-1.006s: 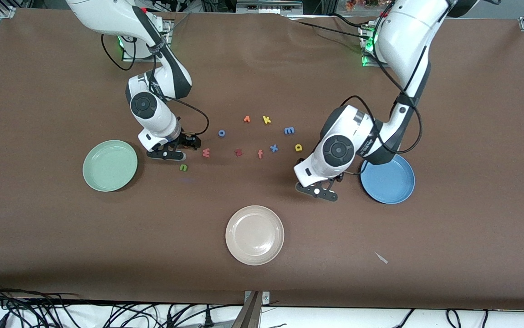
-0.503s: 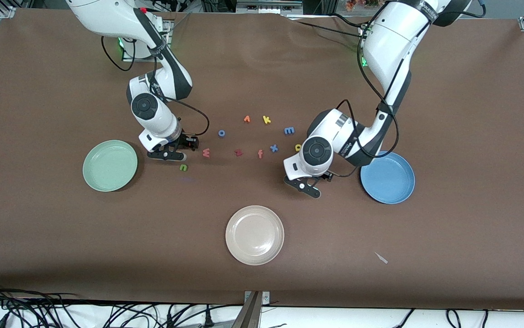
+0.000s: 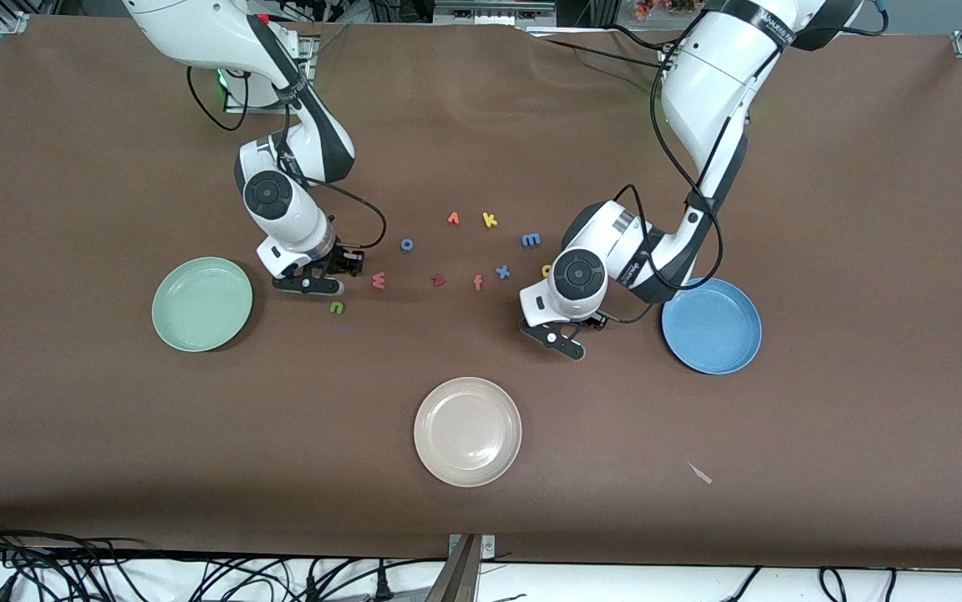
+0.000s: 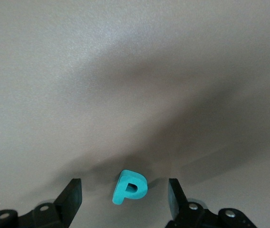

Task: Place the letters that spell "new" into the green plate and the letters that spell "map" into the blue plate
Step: 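Close the right gripper on the orange letter while the left gripper grasps the P, then drop the orange letter on the green plate while the left gripper drops the P, then reach the right gripper to the green U while the left gripper reaches the yellow letter, then grasp the green U with the right gripper while the left gripper grasps the yellow letter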

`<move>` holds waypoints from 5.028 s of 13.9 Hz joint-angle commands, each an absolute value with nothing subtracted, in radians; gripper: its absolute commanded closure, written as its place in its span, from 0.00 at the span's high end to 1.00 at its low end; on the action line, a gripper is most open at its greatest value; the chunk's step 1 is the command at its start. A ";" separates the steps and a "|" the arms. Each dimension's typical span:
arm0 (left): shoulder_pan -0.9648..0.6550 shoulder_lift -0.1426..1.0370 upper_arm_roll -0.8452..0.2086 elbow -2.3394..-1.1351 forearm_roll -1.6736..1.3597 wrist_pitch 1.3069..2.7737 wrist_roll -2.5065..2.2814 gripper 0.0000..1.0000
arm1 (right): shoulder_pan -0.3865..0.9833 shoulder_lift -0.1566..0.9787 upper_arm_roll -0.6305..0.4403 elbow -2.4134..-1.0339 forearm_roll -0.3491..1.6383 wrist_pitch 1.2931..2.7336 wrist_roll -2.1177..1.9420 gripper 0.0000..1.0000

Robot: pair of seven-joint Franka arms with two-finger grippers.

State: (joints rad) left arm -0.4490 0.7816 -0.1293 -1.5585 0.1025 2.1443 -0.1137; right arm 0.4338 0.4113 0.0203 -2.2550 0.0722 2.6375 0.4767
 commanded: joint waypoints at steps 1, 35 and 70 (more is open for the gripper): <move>-0.454 0.769 -0.123 -1.574 0.126 2.161 -0.092 0.47 | 0.448 0.417 0.018 -2.261 0.075 2.655 0.495 0.45; -0.130 0.598 -0.271 -1.606 0.135 1.931 0.087 1.00 | 0.230 0.477 -0.210 -1.964 0.087 2.269 -0.253 1.00; -0.163 0.517 -0.350 -1.747 0.250 1.967 -0.418 0.04 | 0.368 0.561 0.005 -1.974 0.114 2.470 0.506 0.53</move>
